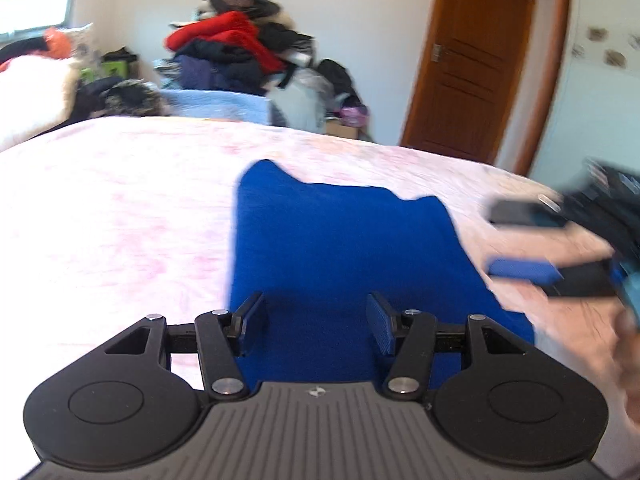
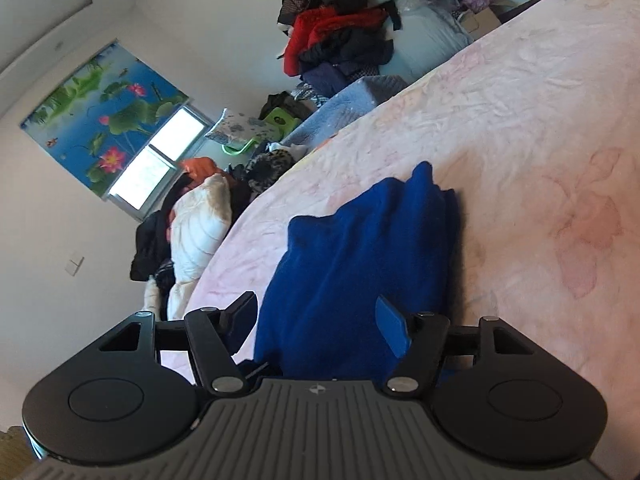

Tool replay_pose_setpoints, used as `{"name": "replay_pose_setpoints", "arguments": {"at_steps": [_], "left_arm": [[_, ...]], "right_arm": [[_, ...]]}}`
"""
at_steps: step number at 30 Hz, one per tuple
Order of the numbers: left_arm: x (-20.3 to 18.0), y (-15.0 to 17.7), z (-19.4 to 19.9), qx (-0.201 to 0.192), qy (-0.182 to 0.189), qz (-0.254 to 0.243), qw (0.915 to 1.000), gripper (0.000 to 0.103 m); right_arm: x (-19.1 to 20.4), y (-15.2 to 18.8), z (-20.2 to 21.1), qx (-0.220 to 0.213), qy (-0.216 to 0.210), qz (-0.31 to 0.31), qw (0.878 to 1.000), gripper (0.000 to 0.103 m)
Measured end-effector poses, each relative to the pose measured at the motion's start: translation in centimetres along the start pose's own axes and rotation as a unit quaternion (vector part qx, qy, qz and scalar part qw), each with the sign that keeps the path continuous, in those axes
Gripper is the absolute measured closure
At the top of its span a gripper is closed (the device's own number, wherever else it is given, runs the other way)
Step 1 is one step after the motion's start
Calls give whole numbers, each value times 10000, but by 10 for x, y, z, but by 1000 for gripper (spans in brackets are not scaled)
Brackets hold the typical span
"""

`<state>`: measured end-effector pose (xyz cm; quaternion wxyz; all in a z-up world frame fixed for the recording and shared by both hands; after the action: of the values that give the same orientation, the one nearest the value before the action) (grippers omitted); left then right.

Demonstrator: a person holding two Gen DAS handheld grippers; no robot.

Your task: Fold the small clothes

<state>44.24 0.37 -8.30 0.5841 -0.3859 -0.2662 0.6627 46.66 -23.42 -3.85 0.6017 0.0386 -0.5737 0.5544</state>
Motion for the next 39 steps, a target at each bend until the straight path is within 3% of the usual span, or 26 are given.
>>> {"name": "replay_pose_setpoints", "arguments": {"at_steps": [3, 5, 7, 13, 15, 17, 18, 20, 22, 24, 25, 27, 31, 36, 39], "left_arm": [[9, 5, -9, 259, -3, 176, 9995, 47], [7, 10, -15, 335, -15, 35, 9994, 41], [8, 12, -17, 310, 44, 19, 9995, 36], [44, -11, 1, 236, 392, 1111, 9928, 32], [61, -10, -9, 591, 551, 1540, 9848, 30], [74, 4, -26, 1203, 746, 1988, 9698, 30], [76, 2, -26, 1101, 897, 2076, 9678, 27], [76, 4, -27, 1286, 1127, 2255, 9591, 26], [70, 6, -28, 1505, 1647, 2620, 9389, 26], [57, 17, -25, 1793, 2168, 2992, 9118, 26], [51, 23, -25, 1921, 2284, 3002, 9060, 26], [46, 28, -23, 1903, 2370, 2899, 9075, 25], [45, 32, -18, 1981, 2398, 3070, 8994, 26], [36, 44, -6, 2136, 2600, 2885, 8964, 26], [40, 44, -6, 2107, 2562, 3052, 8927, 28]], "right_arm": [[-12, 25, -6, 312, 151, 52, 9994, 29], [-23, 36, -7, 250, 68, 44, 9997, 39], [-27, 35, -2, 219, -8, -166, 9996, 42], [-24, 5, 25, 25, 49, -268, 9996, 26], [-39, -3, 22, 132, 271, -367, 9989, 24], [-55, -4, 10, 385, 431, -566, 9967, 26], [-62, -2, 4, 506, 441, -695, 9953, 26], [-64, 1, -6, 668, 251, -831, 9940, 25], [-58, 1, -13, 830, 107, -868, 9927, 25], [-55, 1, -24, 1023, -8, -879, 9909, 24], [-55, 1, -29, 1087, -13, -931, 9897, 24], [-52, -3, -38, 1138, -68, -1001, 9884, 22], [-43, -7, -54, 1319, -39, -855, 9876, 15], [-57, -27, -58, 1157, 81, -1047, 9877, 17], [-60, -31, -66, 1155, 8, -1098, 9872, 19]]}}
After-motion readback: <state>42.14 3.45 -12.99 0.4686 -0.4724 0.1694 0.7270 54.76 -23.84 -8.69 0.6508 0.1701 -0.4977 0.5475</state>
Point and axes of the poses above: each gripper's, at about its wrist camera, not at the fingertips, and z roughly against the way its jaws point, x to its left, y to its underside, the point moved 10 cm from there along -z, roughly the way its jaws point, and after that the axes turned 3 degrees about z, right-handed, at the moved point
